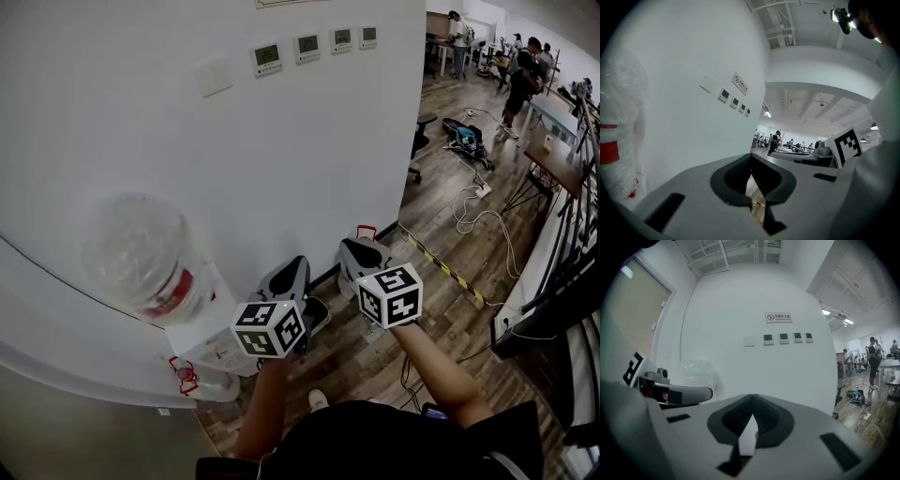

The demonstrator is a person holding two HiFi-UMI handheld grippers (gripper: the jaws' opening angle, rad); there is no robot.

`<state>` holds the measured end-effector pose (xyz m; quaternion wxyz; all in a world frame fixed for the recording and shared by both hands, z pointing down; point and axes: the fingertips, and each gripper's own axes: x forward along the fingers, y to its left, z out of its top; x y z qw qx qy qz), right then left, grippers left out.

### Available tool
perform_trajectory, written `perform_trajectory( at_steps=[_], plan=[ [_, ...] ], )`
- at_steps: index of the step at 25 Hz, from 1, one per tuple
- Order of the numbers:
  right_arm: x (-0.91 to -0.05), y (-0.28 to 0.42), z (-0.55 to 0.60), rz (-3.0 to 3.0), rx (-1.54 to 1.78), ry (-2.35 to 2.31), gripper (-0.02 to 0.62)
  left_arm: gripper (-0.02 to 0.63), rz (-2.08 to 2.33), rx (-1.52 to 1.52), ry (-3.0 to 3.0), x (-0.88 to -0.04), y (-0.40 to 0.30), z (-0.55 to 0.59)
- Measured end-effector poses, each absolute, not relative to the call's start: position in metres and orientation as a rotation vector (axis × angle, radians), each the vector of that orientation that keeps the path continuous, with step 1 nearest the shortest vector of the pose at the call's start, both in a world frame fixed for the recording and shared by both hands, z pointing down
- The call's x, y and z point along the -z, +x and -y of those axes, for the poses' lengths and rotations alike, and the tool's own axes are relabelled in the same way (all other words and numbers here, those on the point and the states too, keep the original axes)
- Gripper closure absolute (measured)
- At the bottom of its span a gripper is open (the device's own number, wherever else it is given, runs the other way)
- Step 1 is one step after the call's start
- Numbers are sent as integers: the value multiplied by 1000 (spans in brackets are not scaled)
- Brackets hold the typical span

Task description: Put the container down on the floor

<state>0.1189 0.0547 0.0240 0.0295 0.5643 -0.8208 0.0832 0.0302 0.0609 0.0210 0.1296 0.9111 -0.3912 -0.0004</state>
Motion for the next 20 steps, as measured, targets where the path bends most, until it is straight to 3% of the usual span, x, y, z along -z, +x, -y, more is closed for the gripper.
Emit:
perform_trajectory(
  at_steps=[20],
  plan=[
    [-13, 131, -66, 2572, -200, 1711, 566, 589, 1157, -34, 2695, -10, 61, -76]
  ],
)
